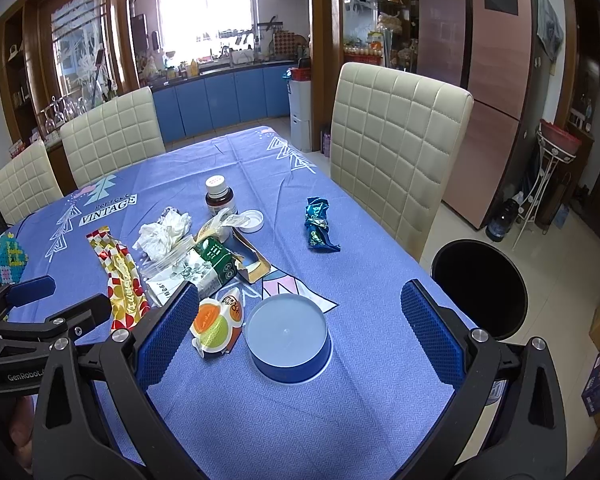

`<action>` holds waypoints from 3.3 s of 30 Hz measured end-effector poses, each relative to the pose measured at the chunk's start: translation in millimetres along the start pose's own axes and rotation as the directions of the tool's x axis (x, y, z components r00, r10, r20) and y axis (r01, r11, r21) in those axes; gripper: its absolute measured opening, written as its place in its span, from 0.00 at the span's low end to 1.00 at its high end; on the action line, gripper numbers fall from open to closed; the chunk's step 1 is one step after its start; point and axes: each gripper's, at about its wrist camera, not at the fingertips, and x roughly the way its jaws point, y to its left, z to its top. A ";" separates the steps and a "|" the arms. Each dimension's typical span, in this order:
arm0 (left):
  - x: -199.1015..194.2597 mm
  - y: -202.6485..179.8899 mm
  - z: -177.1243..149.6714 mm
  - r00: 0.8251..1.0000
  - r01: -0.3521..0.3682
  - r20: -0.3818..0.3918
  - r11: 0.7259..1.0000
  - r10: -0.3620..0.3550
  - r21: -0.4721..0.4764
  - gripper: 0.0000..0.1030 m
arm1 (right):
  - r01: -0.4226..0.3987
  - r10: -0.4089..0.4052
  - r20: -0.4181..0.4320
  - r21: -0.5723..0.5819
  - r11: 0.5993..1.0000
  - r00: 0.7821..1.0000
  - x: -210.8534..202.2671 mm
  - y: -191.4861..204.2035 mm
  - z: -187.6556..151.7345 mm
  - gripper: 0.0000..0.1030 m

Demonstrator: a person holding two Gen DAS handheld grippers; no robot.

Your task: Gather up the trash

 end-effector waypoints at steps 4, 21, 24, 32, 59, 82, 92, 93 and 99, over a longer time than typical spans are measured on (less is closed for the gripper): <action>0.1 0.2 0.8 1.000 -0.003 0.001 1.000 0.003 -0.001 0.93 | 0.000 0.000 0.001 -0.001 1.000 1.000 -0.2 -0.1 0.4 0.97; 0.1 0.1 1.3 1.000 -0.003 -0.001 1.000 0.003 -0.003 0.93 | -0.002 0.002 -0.006 -0.001 1.000 1.000 0.0 0.4 1.1 0.97; 1.0 -1.1 0.7 1.000 -0.004 -0.002 1.000 0.004 -0.004 0.93 | -0.003 0.003 -0.006 -0.001 1.000 1.000 0.6 1.0 0.2 0.97; 25.9 20.4 -11.4 0.998 -0.055 -0.047 0.997 0.052 -0.057 0.93 | 0.004 -0.005 -0.063 -0.016 1.000 0.998 22.2 2.3 -5.7 0.97; 136.5 56.9 -11.1 0.965 -0.147 -0.230 0.987 0.128 -0.069 0.90 | -0.042 0.018 -0.291 -0.077 0.996 0.957 135.9 15.7 -35.0 0.73; 76.1 44.1 14.2 0.979 -0.205 -0.001 0.977 0.205 -0.063 0.15 | -0.079 0.051 -0.192 -0.140 0.987 0.980 109.7 15.2 -5.3 0.73; 79.9 -36.7 33.0 0.985 -0.161 0.066 0.984 0.157 0.072 0.15 | -0.057 0.038 -0.150 -0.125 0.991 0.988 110.1 -26.6 13.7 0.73; 81.4 -48.1 37.2 0.987 -0.148 0.072 0.985 0.141 0.088 0.15 | -0.050 0.033 -0.145 -0.117 0.992 0.989 110.7 -34.9 16.2 0.73; 90.9 -100.1 43.5 0.992 -0.104 0.091 0.979 0.089 0.176 0.15 | 0.006 -0.017 -0.123 -0.092 0.996 0.992 115.8 -82.9 26.6 0.73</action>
